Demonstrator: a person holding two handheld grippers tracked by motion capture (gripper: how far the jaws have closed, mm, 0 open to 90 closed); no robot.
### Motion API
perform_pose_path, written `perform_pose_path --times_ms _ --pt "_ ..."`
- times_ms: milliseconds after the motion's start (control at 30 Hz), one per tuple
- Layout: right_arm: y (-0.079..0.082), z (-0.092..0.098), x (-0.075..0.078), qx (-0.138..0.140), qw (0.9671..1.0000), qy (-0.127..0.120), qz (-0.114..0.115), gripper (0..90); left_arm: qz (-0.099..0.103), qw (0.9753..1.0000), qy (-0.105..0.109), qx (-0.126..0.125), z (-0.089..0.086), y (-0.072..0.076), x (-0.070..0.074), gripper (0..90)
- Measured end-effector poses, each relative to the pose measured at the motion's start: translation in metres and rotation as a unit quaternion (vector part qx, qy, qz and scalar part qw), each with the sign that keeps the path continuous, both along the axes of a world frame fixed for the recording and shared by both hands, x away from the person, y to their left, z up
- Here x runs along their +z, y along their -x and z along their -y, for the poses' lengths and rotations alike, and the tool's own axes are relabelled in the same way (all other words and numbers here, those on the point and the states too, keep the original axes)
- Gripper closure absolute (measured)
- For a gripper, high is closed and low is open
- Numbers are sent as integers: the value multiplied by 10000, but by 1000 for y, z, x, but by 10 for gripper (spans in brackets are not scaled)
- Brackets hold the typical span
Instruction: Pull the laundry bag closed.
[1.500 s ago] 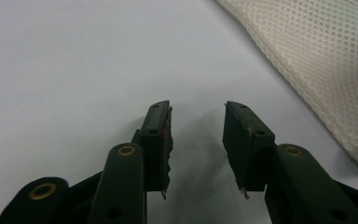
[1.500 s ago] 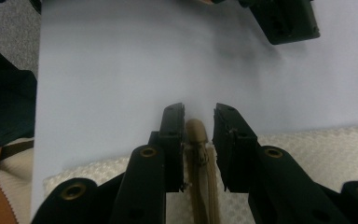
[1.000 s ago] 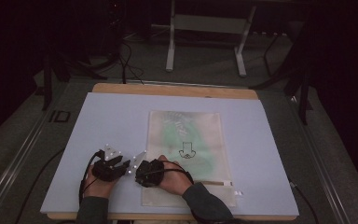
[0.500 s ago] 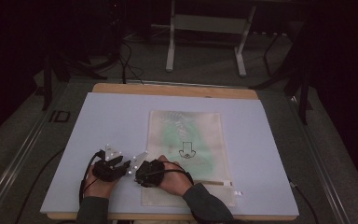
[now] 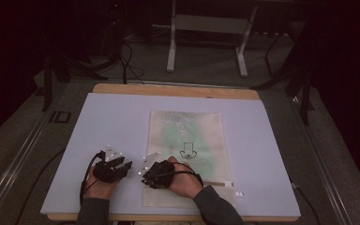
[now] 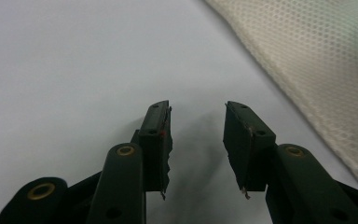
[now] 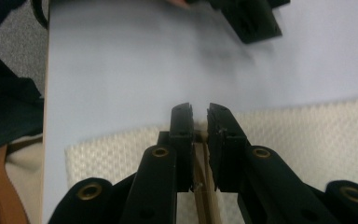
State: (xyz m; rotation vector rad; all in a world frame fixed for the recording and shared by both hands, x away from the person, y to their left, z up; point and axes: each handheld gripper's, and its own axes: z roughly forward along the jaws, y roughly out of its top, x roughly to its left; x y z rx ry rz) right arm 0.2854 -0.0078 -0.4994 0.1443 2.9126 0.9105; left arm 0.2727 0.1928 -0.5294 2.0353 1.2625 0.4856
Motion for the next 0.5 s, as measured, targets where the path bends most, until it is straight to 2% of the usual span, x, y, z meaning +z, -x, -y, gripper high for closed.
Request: perform_pose_path --times_ms 200,233,500 --pt "-3 8 -8 -12 9998 51 -185 788 -14 9997 196 -108 2 3 2 619" --pt "-5 8 -11 -34 9997 34 -237 788 -24 9994 271 -191 3 5 4 625" --pt "-8 9 -18 -52 9993 -13 -377 815 -53 9981 352 -510 13 8 5 724"
